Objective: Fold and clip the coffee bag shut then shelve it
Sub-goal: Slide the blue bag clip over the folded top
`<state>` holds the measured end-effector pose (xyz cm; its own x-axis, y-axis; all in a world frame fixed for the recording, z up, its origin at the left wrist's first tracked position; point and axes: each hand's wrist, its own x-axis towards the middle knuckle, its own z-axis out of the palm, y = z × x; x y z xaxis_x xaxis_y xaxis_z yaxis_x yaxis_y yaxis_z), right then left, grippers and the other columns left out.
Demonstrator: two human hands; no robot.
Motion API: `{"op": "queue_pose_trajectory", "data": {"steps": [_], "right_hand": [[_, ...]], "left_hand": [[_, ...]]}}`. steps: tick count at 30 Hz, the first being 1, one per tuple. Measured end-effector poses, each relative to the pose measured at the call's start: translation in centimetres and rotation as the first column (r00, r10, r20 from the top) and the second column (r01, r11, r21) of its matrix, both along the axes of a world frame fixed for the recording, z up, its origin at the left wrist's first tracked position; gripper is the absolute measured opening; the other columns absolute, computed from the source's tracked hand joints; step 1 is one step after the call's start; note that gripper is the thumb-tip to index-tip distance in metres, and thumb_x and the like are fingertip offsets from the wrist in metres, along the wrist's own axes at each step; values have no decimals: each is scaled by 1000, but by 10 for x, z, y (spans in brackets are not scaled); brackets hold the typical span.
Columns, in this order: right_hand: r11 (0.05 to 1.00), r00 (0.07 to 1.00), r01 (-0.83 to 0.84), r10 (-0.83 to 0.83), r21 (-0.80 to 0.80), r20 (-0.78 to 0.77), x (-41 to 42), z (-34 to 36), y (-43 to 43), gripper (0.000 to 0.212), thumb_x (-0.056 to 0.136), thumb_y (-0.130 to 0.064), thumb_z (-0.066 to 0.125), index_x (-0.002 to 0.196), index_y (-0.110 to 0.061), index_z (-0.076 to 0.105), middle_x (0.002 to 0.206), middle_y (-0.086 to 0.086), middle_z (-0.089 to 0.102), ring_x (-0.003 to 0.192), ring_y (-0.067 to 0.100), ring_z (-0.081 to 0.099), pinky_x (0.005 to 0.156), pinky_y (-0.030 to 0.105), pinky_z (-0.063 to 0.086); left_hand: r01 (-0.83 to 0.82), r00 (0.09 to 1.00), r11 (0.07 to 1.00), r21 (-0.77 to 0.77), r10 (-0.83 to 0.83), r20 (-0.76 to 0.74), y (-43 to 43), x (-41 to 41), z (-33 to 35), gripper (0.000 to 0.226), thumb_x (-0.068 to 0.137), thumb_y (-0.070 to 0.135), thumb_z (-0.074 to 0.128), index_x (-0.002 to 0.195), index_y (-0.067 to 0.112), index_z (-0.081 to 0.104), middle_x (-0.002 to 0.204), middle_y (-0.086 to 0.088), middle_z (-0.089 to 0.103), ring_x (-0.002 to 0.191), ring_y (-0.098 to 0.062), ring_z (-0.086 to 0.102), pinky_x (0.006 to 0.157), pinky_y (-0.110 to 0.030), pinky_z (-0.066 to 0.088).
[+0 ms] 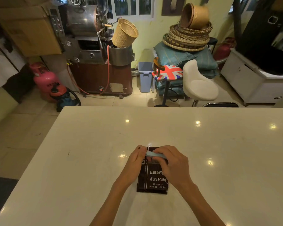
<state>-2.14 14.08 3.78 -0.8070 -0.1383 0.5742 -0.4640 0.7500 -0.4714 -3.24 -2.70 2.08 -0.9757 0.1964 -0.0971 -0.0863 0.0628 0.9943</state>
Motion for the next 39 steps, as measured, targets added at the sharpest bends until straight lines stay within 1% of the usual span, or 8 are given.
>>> {"op": "queue_pose_trajectory", "data": {"steps": [3,8,12,18,23,27,32,39], "right_hand": [[980,998,15,-3,-197,58,-2,6,0,17,89,-29,67,100,-16,70,95,-8,71,84,3,64,69,20,54],[993,965,-112,100,33,242,-6,16,23,27,88,-49,60,106,-32,69,103,-14,66,91,2,58,69,19,50],[957,784,-232,291,-176,548,4,0,46,29,97,-36,53,121,-30,68,117,-7,55,105,7,56,84,22,50],[873,820,-48,311,-485,480,9,0,50,23,94,-3,61,109,-17,72,107,2,69,87,14,66,70,22,56],[907,867,113,109,-406,486,7,15,133,30,88,5,67,98,-24,72,93,7,71,73,6,67,69,9,50],[939,826,103,104,-330,554,-5,13,142,28,88,3,68,96,-24,74,90,4,72,73,6,66,69,11,50],[912,811,122,136,-392,569,-12,-7,113,19,90,-9,70,99,-24,75,91,-2,73,75,13,68,69,17,51],[873,806,115,197,-473,558,-9,-16,115,22,89,-4,70,92,-25,77,96,-4,74,82,10,66,72,17,52]], "left_hand": [[-7,1000,999,-40,8,26,-1,-1,-4,35,105,33,33,94,9,56,88,-6,64,80,-4,66,70,-16,51],[-53,998,996,-70,56,40,-6,-5,-9,36,106,33,34,94,11,59,85,-4,66,77,-7,66,67,-16,53],[-115,993,991,-72,117,19,-10,-11,-12,37,107,31,32,89,10,56,81,-4,63,67,1,63,62,-13,52],[-70,997,996,-51,71,19,-8,-14,-15,38,103,40,36,91,12,58,87,-7,68,74,-4,70,63,-15,55],[0,994,997,-82,-9,-109,-12,-18,-15,17,100,18,52,96,31,61,107,4,63,101,-20,65,77,-29,58],[-15,998,1000,9,15,-60,-7,-20,-18,53,95,5,62,127,44,47,128,-7,52,105,-29,67,69,-37,63],[-131,991,985,108,135,-22,-8,-22,-25,70,90,0,67,126,53,37,109,-20,56,90,-24,73,65,-32,62],[-172,984,981,89,174,-25,-11,-24,-30,68,90,-4,65,122,50,37,103,-17,59,83,-20,74,65,-33,62]]}}
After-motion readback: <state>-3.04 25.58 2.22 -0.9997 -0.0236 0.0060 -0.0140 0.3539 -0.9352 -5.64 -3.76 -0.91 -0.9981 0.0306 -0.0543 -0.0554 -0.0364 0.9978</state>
